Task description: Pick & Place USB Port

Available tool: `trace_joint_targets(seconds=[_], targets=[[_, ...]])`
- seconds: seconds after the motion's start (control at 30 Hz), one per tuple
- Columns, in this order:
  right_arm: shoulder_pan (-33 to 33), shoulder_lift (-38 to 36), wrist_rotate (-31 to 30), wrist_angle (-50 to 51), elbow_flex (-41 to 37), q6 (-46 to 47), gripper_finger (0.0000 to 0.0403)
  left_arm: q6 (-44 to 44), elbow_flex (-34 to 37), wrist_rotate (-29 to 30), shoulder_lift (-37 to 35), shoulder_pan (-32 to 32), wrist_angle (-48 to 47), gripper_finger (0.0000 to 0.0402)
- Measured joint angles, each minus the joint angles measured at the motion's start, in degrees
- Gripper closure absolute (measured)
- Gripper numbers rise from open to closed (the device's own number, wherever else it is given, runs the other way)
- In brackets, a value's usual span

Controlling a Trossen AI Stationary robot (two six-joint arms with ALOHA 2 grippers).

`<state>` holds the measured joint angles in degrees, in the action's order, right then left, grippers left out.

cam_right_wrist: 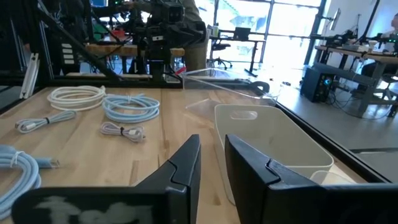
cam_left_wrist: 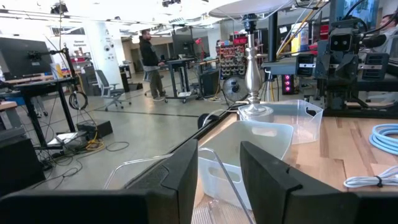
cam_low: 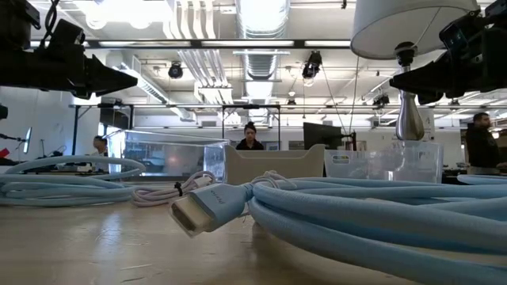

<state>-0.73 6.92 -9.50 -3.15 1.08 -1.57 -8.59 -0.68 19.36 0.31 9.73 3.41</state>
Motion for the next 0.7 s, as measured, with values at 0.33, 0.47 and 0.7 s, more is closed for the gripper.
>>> trace_joint_targets(seconds=[0.33,0.47,0.7], targets=[[0.0,0.0,0.0,0.0,0.0,0.0,0.0319,0.0,0.0,0.0,0.0,0.0,0.0,0.0277],[0.0,0.0,0.0,0.0,0.0,0.0,0.0316,0.0,0.0,0.0,0.0,0.0,0.0,0.0277],[0.0,0.0,0.0,0.0,0.0,-0.1,0.0327,0.0,0.0,0.0,0.0,0.0,0.0,0.0277]])
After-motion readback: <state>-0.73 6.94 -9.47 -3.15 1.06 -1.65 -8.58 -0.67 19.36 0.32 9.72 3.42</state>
